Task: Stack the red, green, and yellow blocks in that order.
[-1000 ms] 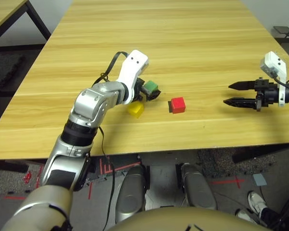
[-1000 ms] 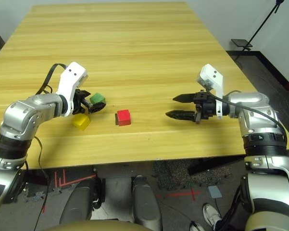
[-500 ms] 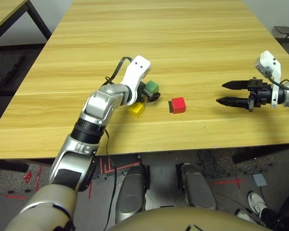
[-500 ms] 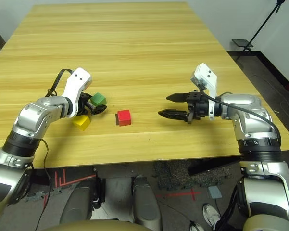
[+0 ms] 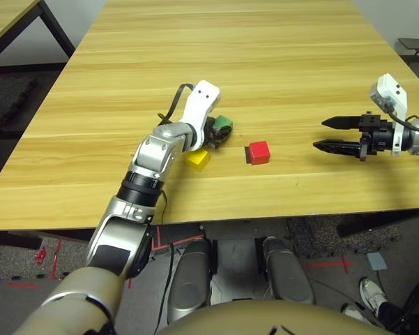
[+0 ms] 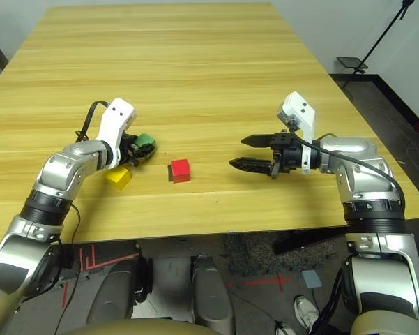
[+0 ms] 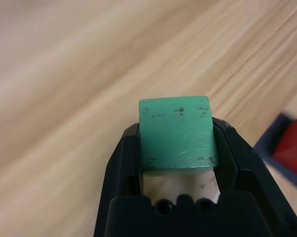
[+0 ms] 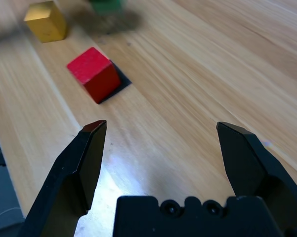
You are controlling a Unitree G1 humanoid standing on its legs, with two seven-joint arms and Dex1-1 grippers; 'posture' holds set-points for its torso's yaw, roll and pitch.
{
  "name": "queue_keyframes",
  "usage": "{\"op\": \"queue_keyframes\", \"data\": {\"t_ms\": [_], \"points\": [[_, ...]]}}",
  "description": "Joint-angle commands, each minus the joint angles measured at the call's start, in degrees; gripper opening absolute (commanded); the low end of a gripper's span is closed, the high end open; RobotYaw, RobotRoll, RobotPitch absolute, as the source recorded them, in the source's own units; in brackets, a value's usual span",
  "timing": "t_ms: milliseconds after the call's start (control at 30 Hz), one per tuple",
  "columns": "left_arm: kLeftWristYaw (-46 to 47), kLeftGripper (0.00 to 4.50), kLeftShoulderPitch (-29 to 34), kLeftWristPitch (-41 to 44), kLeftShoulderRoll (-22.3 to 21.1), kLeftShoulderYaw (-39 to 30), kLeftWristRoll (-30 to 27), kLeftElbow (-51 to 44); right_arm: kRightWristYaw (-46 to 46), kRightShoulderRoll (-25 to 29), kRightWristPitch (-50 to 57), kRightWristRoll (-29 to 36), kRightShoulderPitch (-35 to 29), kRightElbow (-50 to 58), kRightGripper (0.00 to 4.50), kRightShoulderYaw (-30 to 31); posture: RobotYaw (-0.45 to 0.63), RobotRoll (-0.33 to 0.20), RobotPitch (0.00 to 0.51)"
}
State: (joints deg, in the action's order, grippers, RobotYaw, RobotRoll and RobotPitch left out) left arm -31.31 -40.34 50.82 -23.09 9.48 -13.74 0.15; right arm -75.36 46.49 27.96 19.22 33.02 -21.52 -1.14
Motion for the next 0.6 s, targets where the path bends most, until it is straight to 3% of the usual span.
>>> {"op": "queue_keyframes", "data": {"t_ms": [33,200,333,600], "points": [[-3.37,2.04,-1.72,4.81,-1.94,-1.76,-3.77,-7.31,-0.42,0.82,-1.96,-0.59,1.24,-2.93,4.5,-0.58,0.21,-0.103,0.087],[-13.82,2.04,-2.62,5.84,-5.32,1.3,-10.51,-15.01,-0.99,1.14,-3.98,-1.27,2.22,-6.47,4.5,-0.14,0.22,-0.101,0.087],[-16.9,2.04,-2.02,3.14,-5.76,5.14,-9.55,-13.5,-0.97,0.91,-4.38,-1.39,2.66,-7.48,4.5,-0.07,0.21,-0.101,0.087],[-20.09,2.04,-2.64,-6.91,-2.14,9.8,-5.66,-4.23,-0.81,1.04,-4.04,-1.11,2.17,-6.88,4.5,-0.35,0.19,-0.101,0.094]]}}
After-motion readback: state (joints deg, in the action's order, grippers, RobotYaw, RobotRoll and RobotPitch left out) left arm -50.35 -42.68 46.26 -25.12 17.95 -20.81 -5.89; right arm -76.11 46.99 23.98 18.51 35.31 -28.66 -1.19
